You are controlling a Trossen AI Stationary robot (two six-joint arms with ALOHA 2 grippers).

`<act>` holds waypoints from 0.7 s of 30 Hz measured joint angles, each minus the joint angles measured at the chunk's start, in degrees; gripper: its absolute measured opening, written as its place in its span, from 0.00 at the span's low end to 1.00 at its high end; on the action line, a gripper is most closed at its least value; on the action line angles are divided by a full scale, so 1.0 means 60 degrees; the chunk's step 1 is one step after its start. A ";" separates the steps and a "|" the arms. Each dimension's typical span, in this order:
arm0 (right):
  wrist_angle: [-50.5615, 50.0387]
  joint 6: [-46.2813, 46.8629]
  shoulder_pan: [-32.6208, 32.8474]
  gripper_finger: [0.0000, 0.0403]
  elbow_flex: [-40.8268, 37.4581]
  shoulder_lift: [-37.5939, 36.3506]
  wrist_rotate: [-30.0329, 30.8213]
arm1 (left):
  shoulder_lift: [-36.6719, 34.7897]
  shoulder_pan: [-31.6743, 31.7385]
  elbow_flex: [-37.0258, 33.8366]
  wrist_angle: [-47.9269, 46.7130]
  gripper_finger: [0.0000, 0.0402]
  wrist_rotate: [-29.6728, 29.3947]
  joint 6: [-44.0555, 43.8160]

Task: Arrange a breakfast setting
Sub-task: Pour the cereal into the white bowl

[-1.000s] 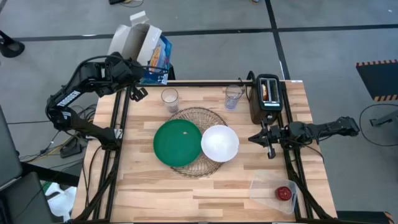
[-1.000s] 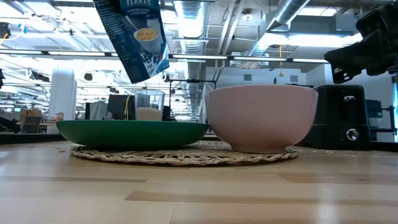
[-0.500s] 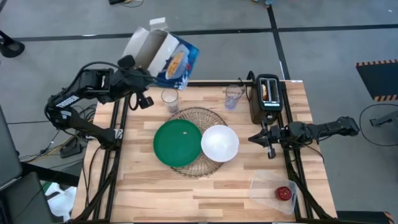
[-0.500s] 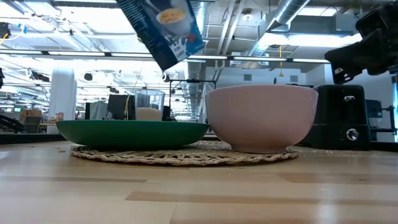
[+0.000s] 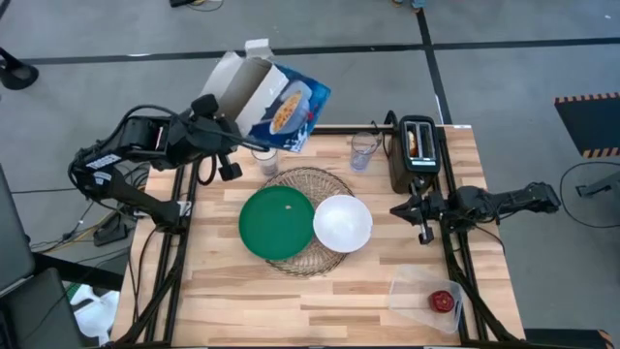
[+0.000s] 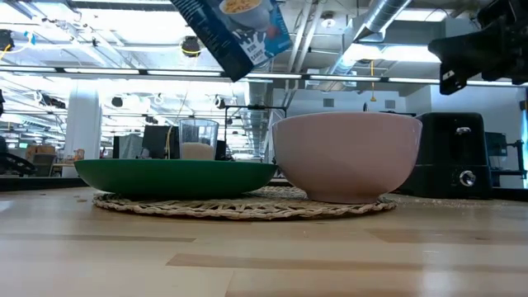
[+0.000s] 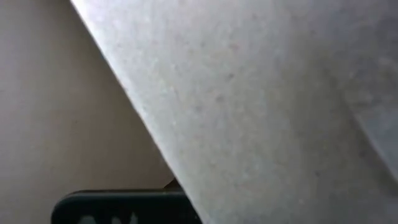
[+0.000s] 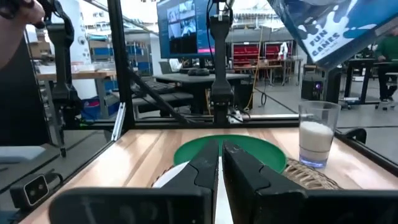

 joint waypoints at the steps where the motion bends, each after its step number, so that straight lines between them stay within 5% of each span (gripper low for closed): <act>1: 0.0022 0.0095 -0.0010 0.13 0.0000 0.0004 0.0000 | 0.0000 -0.0057 0.0000 0.0008 0.00 0.0004 0.0000; 11: 0.0140 0.0878 -0.0387 0.22 0.0029 0.0184 0.0275 | 0.0000 -0.0321 0.0000 0.0099 0.00 -0.0046 -0.0095; 21: 0.1495 0.1413 -0.0295 0.77 0.0032 0.1815 0.0250 | 0.0000 -0.0321 0.0000 0.0097 0.00 -0.0046 -0.0129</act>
